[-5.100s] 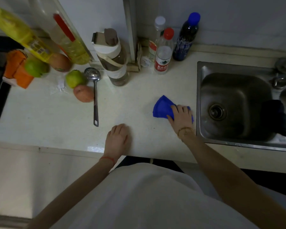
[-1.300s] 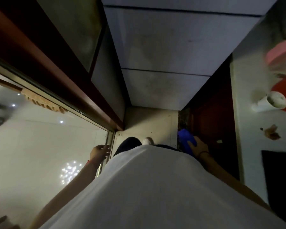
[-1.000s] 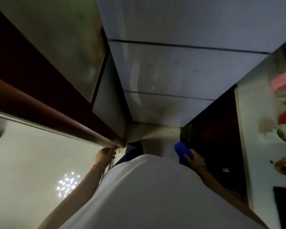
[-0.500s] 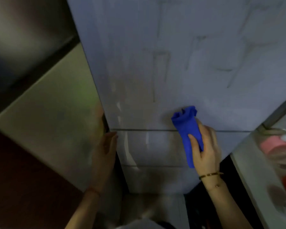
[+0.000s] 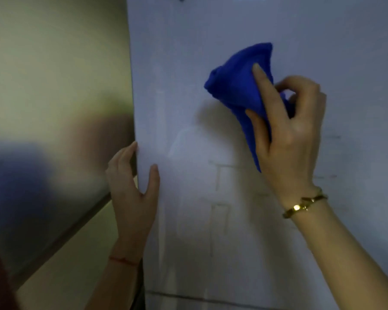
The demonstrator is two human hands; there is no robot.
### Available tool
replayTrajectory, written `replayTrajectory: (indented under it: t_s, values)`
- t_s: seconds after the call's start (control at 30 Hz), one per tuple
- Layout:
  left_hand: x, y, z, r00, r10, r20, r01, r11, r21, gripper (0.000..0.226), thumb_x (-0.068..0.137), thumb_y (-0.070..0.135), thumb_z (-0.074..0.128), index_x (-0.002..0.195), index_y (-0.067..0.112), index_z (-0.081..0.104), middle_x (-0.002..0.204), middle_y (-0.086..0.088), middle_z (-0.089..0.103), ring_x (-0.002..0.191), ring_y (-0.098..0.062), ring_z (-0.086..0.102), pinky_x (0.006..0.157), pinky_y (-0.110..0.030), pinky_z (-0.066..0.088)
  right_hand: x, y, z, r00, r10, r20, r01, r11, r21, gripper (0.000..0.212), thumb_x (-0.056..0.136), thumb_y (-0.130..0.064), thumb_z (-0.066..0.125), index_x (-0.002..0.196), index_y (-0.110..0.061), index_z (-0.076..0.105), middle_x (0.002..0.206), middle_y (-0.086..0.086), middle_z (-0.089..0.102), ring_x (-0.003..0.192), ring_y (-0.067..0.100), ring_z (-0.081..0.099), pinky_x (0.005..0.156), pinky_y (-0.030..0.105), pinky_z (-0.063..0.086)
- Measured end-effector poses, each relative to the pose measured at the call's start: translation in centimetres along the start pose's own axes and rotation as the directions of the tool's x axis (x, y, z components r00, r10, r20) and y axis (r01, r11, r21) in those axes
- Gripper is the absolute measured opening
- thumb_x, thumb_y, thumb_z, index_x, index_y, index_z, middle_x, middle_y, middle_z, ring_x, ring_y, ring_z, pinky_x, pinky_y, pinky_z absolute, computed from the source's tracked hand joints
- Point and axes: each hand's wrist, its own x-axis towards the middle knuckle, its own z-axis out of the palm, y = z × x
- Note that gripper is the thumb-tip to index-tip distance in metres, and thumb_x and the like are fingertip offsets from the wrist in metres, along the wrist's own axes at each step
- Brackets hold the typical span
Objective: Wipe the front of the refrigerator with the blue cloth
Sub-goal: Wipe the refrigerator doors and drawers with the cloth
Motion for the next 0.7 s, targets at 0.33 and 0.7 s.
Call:
replayTrajectory:
  t_s: [0.33,0.7]
  values:
    - [3.9,-0.5,1.9,1.0,-0.001,0.003,0.001,0.981,-0.196,0.066,0.094,0.025,0.06,0.152,0.017,0.029,0.144,0.006,0.042,0.132,-0.022,0.047,0.104,-0.049,0.045,-3.9,0.4,4.8,0.901,-0.385,0.201,0.421,0.887,-0.191,0.04,0.098,-0.036,0.055,0.137,-0.026,0.051,0.124,0.004,0.058,0.094,0.027,0.046,0.077,0.039,0.036]
    - [4.0,-1.4,2.8,0.999,-0.002,-0.033,-0.007,0.961,-0.278,0.066,0.093,0.025,0.059,0.152,0.02,0.03,0.144,0.003,0.043,0.133,-0.022,0.047,0.105,-0.049,0.045,3.4,0.5,6.5,0.963,-0.267,-0.029,0.249,0.929,-0.272,0.036,0.099,-0.034,0.054,0.135,-0.025,0.054,0.117,0.009,0.063,0.09,0.026,0.043,0.074,0.038,0.034]
